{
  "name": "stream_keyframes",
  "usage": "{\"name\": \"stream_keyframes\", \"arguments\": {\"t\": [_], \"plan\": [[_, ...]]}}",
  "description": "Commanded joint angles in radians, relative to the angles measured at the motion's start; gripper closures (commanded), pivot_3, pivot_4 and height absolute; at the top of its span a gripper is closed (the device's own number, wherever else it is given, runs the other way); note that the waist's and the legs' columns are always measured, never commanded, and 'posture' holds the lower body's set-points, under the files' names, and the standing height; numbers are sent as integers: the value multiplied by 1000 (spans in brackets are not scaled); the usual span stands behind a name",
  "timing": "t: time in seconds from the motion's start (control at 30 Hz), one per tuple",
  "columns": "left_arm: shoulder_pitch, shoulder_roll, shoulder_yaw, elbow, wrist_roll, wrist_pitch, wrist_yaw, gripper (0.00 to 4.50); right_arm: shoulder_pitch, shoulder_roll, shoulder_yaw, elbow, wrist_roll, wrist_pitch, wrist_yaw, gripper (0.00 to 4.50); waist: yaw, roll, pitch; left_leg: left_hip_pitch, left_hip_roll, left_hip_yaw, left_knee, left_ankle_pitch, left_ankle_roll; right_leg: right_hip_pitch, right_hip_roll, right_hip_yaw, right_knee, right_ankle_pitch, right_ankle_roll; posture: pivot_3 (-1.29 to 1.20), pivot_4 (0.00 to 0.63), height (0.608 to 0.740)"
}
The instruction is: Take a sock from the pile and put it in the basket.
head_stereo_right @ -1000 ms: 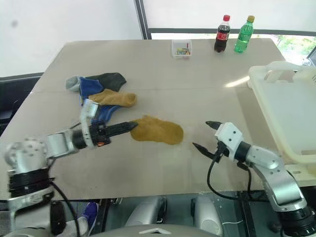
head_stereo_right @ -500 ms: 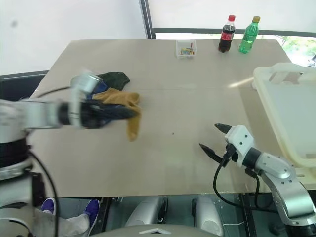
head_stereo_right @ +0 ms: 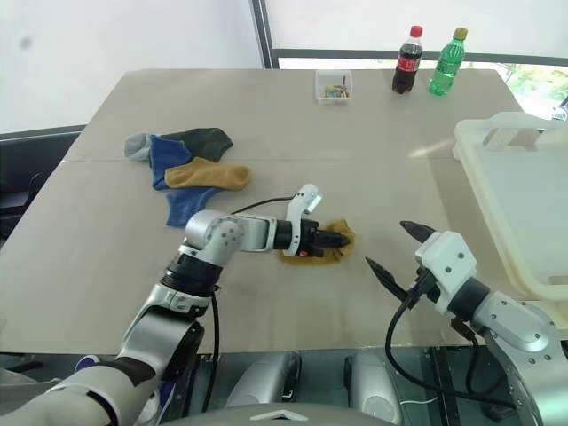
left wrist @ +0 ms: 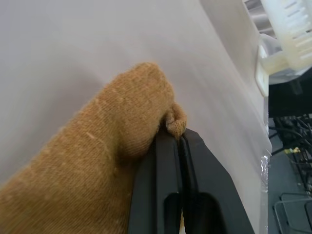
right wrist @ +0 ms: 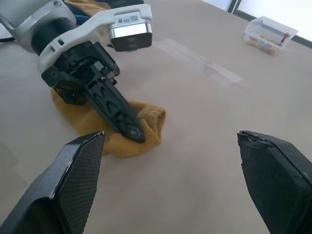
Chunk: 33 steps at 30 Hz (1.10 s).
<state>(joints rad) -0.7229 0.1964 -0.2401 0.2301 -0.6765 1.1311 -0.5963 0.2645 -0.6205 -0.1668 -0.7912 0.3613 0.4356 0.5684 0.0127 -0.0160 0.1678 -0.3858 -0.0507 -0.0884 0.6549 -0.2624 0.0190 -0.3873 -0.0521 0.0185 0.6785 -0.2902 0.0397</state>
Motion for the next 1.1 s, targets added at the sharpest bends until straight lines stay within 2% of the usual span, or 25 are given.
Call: {"name": "stream_keyframes", "arguments": {"t": [0.03,0.13,0.23,0.3,0.43,0.5,0.6,0.67,0.8,0.83,0.9,1.03,1.1], "plan": [[4,-7,29,-26,1,-50,-69,3038,-16,-24,29,-57,-15,15,1,0,-2,0,0,0,0,0,0,0,0,0,0,0,0,0,0,0,150,740],[40,51,125,-128,-68,-29,-126,1598,-44,-25,88,-55,-28,18,4,0,-12,0,0,0,1,0,0,0,0,0,0,0,0,0,0,0,150,740],[89,150,210,-237,-133,-7,-189,1598,-87,-19,133,-27,-38,11,9,0,-27,0,0,1,2,0,0,0,0,0,1,0,0,0,0,0,150,740],[128,215,218,-291,-132,-26,-230,1598,-111,-21,154,-4,-45,5,20,0,-28,0,0,1,2,0,0,0,-1,0,1,0,0,0,0,0,150,740],[260,387,143,-392,-8,-205,-358,1598,-206,-6,211,96,-60,-24,48,0,-25,1,0,2,1,0,0,0,-1,1,0,0,0,0,0,0,150,740],[308,424,51,-371,136,-365,-369,1598,-255,14,246,174,-83,-26,44,0,-21,0,0,2,1,0,0,0,-1,1,0,0,-1,0,0,0,150,740],[341,377,3,-292,238,-488,-323,1598,-328,50,303,333,-162,-48,15,0,-4,1,0,2,0,0,-1,0,-1,2,-1,0,-1,0,0,0,150,740],[343,331,-1,-247,279,-520,-274,1598,-359,88,311,403,-164,-49,6,0,5,1,0,2,-1,-1,0,0,0,2,-2,-1,-1,0,0,0,150,740],[367,298,-8,-227,319,-522,-245,1598,-381,109,336,497,-199,-63,18,0,1,3,-2,2,-1,-1,0,0,0,2,-2,-1,0,0,0,0,150,740],[377,296,-14,-237,319,-524,-254,2144,-379,112,343,514,-201,-63,26,529,0,4,-4,2,-1,-1,0,0,0,2,-2,-1,0,0,0,0,150,740],[396,296,-24,-264,319,-519,-263,2562,-361,99,359,528,-211,-74,54,1041,-1,5,-5,3,-1,-1,0,0,0,3,-1,-1,1,0,0,0,150,740],[411,302,-37,-314,309,-500,-289,4473,-321,70,352,522,-226,-87,72,3104,0,6,-8,5,0,-1,0,-2,4,4,-1,-1,0,0,0,0,150,740],[416,306,-39,-354,289,-477,-307,4500,-291,55,326,494,-214,-76,72,3841,2,6,-8,5,0,-2,0,-2,4,5,-1,-2,0,0,0,0,150,740]]}}
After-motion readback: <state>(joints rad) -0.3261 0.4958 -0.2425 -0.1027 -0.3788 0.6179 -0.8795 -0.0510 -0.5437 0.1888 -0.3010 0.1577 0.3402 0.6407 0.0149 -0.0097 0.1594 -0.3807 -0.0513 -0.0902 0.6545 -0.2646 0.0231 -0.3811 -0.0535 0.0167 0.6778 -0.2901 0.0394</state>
